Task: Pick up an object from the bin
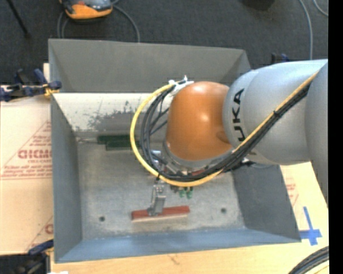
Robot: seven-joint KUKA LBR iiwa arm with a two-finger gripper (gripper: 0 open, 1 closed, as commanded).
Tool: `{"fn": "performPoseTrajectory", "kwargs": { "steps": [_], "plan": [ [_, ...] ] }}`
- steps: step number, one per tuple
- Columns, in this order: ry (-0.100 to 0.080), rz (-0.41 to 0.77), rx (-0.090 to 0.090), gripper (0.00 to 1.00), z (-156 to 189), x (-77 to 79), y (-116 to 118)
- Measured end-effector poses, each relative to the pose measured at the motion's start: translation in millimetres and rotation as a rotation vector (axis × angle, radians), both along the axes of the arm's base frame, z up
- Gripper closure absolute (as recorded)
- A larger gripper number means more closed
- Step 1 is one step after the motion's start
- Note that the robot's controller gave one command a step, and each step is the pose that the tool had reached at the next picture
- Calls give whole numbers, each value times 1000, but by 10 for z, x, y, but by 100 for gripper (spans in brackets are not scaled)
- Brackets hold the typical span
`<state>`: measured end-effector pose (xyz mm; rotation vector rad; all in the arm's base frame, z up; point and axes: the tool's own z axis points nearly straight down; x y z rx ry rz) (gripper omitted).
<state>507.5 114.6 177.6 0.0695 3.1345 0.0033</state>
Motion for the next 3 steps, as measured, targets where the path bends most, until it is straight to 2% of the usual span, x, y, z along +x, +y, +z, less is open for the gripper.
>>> {"fn": "performPoseTrajectory", "kwargs": {
  "steps": [1, 2, 3],
  "plan": [
    [7, 146, -3, 0, -212, -252, -321],
    [6, -49, -1, 0, -372, -179, -442],
    [5, 90, -3, 0, -837, 6, -578]
  ]
}}
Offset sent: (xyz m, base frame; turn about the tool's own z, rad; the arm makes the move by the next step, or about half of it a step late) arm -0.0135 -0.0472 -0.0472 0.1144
